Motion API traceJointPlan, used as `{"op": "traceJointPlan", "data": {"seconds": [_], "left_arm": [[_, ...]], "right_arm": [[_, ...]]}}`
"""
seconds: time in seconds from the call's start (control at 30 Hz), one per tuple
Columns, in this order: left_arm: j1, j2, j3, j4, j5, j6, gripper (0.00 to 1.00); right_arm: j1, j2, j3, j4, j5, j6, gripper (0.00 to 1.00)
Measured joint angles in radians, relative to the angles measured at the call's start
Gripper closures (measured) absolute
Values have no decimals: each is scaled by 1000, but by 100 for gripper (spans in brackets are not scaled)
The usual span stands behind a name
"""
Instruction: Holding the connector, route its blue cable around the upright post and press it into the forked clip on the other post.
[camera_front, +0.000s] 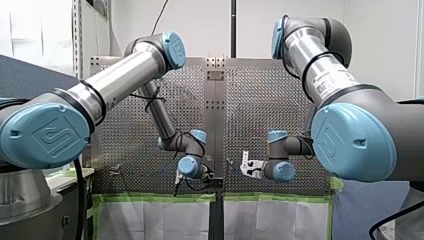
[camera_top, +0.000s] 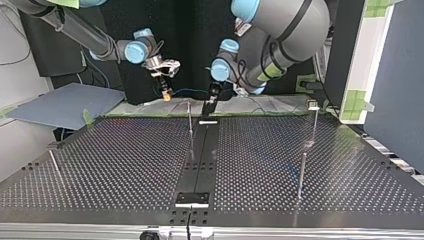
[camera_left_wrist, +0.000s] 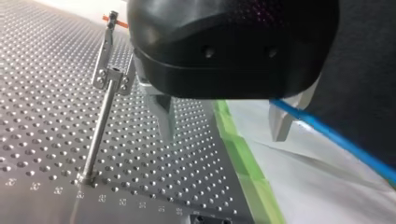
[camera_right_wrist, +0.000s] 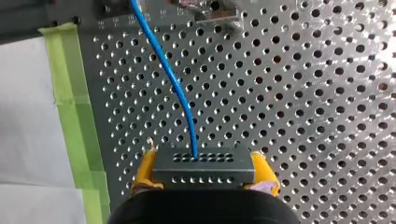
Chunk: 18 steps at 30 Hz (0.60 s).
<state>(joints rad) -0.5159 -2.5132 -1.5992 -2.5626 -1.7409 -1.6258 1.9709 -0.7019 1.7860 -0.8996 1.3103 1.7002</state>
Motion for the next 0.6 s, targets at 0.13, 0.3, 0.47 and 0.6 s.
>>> {"op": "traceJointPlan", "data": {"seconds": [0.13,0.3,0.47,0.6], "left_arm": [[-13,0,0,11,-37,-37,0],[-27,0,0,27,-82,-83,0],[-41,0,0,54,-122,-122,0],[-59,0,0,83,-155,-155,0]], "right_arm": [[-7,0,-7,4,-22,2,100],[-20,1,-8,9,-36,5,100],[-34,1,-9,11,-50,7,100],[-45,1,-10,9,-60,13,100]]}}
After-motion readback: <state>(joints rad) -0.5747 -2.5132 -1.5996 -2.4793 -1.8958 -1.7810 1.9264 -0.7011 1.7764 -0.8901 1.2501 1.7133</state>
